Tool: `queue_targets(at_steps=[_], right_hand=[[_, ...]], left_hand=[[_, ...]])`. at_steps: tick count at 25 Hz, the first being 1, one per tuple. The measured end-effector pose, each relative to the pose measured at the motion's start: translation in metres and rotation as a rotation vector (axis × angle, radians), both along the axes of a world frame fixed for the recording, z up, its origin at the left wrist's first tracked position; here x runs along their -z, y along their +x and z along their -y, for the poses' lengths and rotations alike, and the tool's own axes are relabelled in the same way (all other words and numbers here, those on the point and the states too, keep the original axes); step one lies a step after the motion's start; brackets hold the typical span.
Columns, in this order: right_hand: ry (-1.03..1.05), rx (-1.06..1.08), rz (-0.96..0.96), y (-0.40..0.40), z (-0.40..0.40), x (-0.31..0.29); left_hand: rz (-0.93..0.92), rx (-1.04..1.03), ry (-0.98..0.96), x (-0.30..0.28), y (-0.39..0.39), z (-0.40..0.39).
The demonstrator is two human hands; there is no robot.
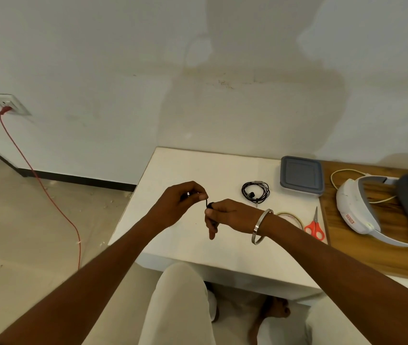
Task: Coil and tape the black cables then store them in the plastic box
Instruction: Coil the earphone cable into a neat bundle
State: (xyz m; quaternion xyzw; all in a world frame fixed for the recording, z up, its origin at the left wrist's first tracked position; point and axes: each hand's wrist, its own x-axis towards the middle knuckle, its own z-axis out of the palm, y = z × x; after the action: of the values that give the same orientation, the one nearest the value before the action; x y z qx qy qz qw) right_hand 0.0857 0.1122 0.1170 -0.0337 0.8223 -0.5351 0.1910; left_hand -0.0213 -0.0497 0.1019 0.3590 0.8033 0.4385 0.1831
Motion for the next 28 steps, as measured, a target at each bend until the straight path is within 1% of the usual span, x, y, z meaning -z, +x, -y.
queue_targets(at_steps=[2,5,8,10,11,13,15,16,19,22,25,27,28], right_hand=[[-0.233,0.068,0.01,0.002,0.007,-0.004],[-0.672,0.16,0.073,-0.001,0.019,-0.013],[-1.035,0.244,0.056,-0.008,0.03,-0.022],[-1.185,0.327,0.021,-0.012,0.036,-0.028],[-1.224,0.378,-0.004,-0.014,0.038,-0.029],[-1.252,0.475,-0.073,-0.018,0.04,-0.033],[-1.227,0.55,-0.132,-0.024,0.037,-0.036],[-1.175,0.585,-0.156,-0.027,0.034,-0.036],[-0.936,0.678,-0.244,-0.034,0.024,-0.029],[-0.72,0.739,-0.34,-0.038,0.019,-0.018],[-0.401,0.737,-0.419,-0.034,0.011,-0.01],[-0.135,0.642,-0.464,-0.029,0.003,-0.005],[0.015,0.559,-0.462,-0.027,-0.001,-0.002]], left_hand=[[0.066,-0.035,0.056,0.005,0.0,0.0],[0.198,-0.055,0.194,0.004,0.008,0.0],[0.351,-0.129,0.259,0.001,0.023,-0.004],[0.415,-0.239,0.281,0.004,0.029,-0.013],[0.451,-0.261,0.288,0.006,0.03,-0.017],[0.432,-0.255,0.198,0.013,0.031,-0.022],[0.387,-0.185,0.078,0.022,0.034,-0.021],[0.356,-0.158,0.042,0.024,0.035,-0.019],[0.306,-0.12,0.046,0.022,0.034,-0.016],[0.234,-0.057,-0.03,0.019,0.034,-0.014],[0.184,0.003,-0.109,0.02,0.035,-0.01],[0.143,0.006,-0.128,0.018,0.032,-0.005],[0.133,-0.002,-0.13,0.018,0.03,-0.002]])
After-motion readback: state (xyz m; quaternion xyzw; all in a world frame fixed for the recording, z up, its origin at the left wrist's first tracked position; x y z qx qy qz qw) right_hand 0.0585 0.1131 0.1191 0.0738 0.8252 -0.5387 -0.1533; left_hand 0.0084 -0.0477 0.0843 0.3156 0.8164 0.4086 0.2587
